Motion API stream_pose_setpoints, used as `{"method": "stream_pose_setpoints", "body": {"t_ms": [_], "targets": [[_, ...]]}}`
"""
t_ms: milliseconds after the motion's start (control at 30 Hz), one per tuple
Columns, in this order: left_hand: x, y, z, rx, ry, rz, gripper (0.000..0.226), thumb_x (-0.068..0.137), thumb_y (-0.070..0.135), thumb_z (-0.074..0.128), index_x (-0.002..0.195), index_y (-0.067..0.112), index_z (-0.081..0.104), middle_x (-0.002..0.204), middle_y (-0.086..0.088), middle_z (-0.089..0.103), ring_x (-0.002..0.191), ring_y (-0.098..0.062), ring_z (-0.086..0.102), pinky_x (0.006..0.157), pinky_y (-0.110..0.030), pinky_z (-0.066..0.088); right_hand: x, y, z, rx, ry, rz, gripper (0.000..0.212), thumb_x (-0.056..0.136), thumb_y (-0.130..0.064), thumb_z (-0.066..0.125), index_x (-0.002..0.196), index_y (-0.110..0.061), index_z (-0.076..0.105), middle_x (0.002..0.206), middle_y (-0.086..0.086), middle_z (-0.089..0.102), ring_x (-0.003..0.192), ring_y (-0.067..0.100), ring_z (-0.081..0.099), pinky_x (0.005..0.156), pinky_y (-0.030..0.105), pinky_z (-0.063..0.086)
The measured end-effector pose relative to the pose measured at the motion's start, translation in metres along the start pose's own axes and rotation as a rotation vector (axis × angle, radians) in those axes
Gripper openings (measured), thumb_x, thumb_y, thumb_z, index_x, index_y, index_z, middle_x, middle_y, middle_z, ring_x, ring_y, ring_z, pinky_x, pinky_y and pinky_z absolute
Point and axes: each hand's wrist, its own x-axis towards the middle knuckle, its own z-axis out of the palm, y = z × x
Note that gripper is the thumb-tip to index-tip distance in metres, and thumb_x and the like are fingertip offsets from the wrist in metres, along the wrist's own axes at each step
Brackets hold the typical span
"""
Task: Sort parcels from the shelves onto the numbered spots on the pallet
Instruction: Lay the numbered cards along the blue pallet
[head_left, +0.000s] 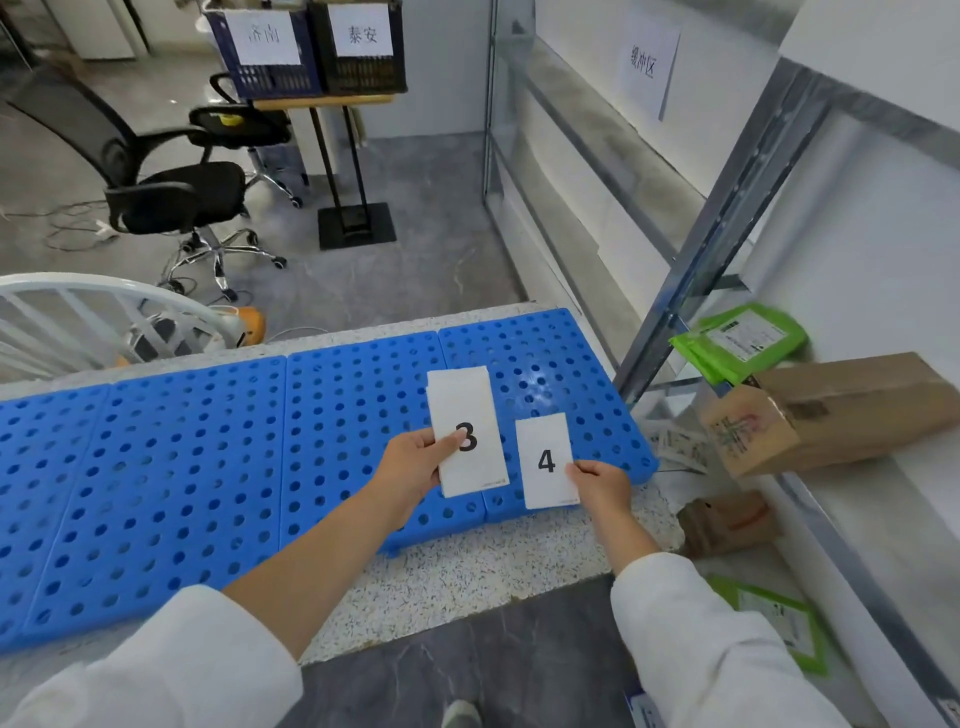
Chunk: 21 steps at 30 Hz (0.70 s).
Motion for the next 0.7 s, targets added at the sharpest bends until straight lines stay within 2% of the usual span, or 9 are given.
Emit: {"method": "stream_pose_setpoints", "body": {"t_ms": [100,300,400,500,600,700], "targets": [[0.008,0.001,0.002,0.012,0.019,-0.003,0.030,0.091,0.017,0.064,0.114,-0.002,0.064,0.112,-0.012,0.070,0.099,-0.024,0.070,0.080,-0.033,0.059,0.011,0.000,0.007,-0.027,-0.008,-0.003,0.025,0.091,-0.014,0.062,0.112,0.000,0.068,0.111,0.013,0.066,0.090,0.021,0.057,0.085,0.040,0.053],[0.023,0.008,0.006,0.005,0.017,0.005,0.027,0.092,0.018,0.063,0.113,0.001,0.065,0.111,-0.009,0.071,0.099,-0.024,0.070,0.080,-0.034,0.058,0.039,0.003,0.007,-0.135,-0.017,0.002,0.024,0.092,-0.012,0.061,0.110,0.002,0.068,0.110,0.014,0.066,0.089,0.023,0.056,0.078,0.036,0.050],[0.028,0.009,0.007,-0.013,0.021,-0.006,0.023,0.092,0.017,0.062,0.110,0.003,0.067,0.110,-0.008,0.072,0.099,-0.023,0.070,0.083,-0.037,0.057,0.050,0.005,0.008,-0.188,-0.021,-0.011,0.019,0.091,-0.013,0.061,0.101,0.002,0.067,0.097,0.013,0.065,0.085,0.024,0.056,0.079,0.039,0.049],[0.033,0.008,0.008,-0.010,0.025,-0.010,0.027,0.091,0.017,0.063,0.112,0.001,0.066,0.111,-0.010,0.071,0.100,-0.025,0.069,0.088,-0.041,0.056,0.054,0.006,0.008,-0.241,-0.020,-0.029,0.017,0.091,-0.016,0.061,0.091,0.000,0.066,0.088,0.011,0.063,0.079,0.023,0.056,0.073,0.037,0.049],[0.036,0.007,0.009,-0.016,0.035,-0.022,0.027,0.090,0.017,0.064,0.113,0.000,0.065,0.110,-0.011,0.071,0.101,-0.026,0.069,0.090,-0.042,0.055,0.058,0.008,0.009,-0.309,0.046,0.007,0.034,0.094,-0.026,0.052,0.069,-0.003,0.056,0.072,0.011,0.057,0.069,0.025,0.053,0.059,0.032,0.039],[0.035,0.005,0.007,-0.019,0.037,-0.022,0.027,0.091,0.016,0.063,0.112,0.000,0.065,0.111,-0.011,0.071,0.101,-0.026,0.069,0.086,-0.039,0.057,0.059,0.009,0.009,-0.436,0.192,0.015,0.051,0.096,-0.040,0.036,0.071,-0.002,0.059,0.082,0.017,0.060,0.084,0.034,0.057,0.063,0.034,0.037]]}}
